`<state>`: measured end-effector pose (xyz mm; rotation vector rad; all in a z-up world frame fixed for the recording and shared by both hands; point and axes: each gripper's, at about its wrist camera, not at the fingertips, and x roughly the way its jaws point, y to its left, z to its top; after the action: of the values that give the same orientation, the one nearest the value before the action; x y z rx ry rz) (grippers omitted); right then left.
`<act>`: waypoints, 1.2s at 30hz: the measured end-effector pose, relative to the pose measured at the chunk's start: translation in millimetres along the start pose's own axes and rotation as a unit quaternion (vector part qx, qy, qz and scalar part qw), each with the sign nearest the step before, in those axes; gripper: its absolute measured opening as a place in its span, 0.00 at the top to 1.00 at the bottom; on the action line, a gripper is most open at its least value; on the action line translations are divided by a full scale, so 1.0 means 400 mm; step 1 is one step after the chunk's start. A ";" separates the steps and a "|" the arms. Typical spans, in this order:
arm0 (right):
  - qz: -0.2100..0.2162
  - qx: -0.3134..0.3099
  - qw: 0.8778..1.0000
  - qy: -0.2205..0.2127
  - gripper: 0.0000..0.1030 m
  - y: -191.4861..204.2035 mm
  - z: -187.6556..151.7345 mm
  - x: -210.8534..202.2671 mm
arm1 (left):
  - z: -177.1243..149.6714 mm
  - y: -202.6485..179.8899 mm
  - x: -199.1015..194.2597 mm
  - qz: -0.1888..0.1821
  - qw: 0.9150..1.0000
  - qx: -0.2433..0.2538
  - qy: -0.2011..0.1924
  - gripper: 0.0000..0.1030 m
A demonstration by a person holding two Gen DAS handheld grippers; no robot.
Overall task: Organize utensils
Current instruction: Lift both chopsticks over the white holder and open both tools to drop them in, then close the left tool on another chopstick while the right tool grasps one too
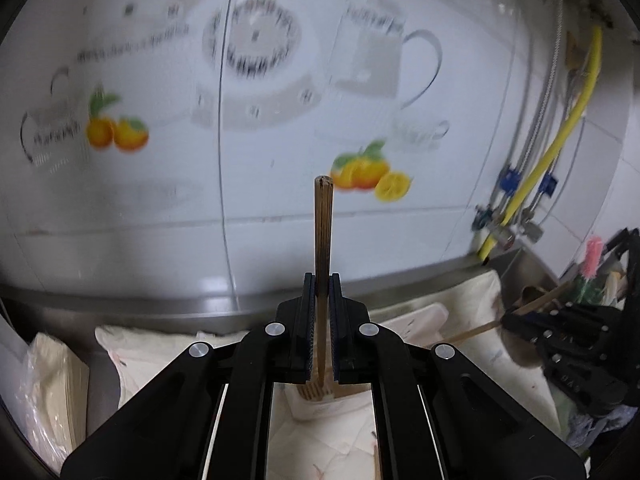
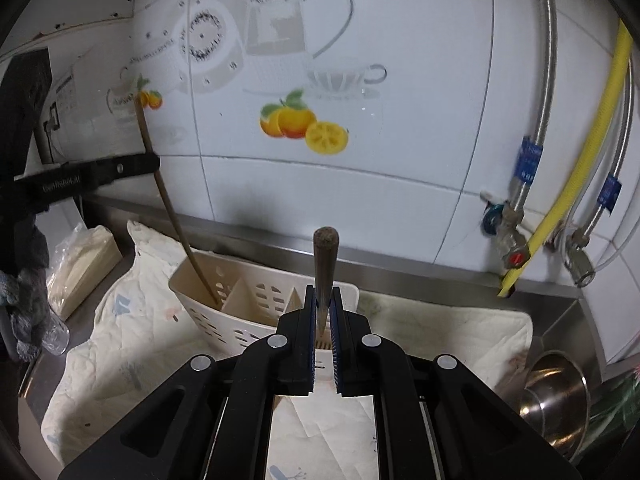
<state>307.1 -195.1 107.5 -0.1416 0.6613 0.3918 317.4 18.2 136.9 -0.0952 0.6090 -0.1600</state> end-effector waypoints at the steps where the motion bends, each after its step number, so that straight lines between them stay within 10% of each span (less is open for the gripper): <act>1: 0.000 0.002 1.000 0.002 0.94 -0.002 -0.003 0.007 | -0.008 0.004 0.012 0.002 1.000 -0.001 0.008 0.94; 18: -0.024 0.027 0.998 -0.057 0.78 0.002 -0.061 -0.129 | -0.088 0.012 -0.127 0.009 1.000 -0.016 -0.017 0.46; 36: -0.004 0.043 0.998 0.041 0.76 0.139 -0.542 -0.126 | -0.468 0.000 -0.287 0.018 0.999 -0.028 0.016 0.35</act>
<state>125.2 -214.1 -31.0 -0.0784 0.7565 0.3510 116.6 30.9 48.3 -0.1353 0.6462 -0.1095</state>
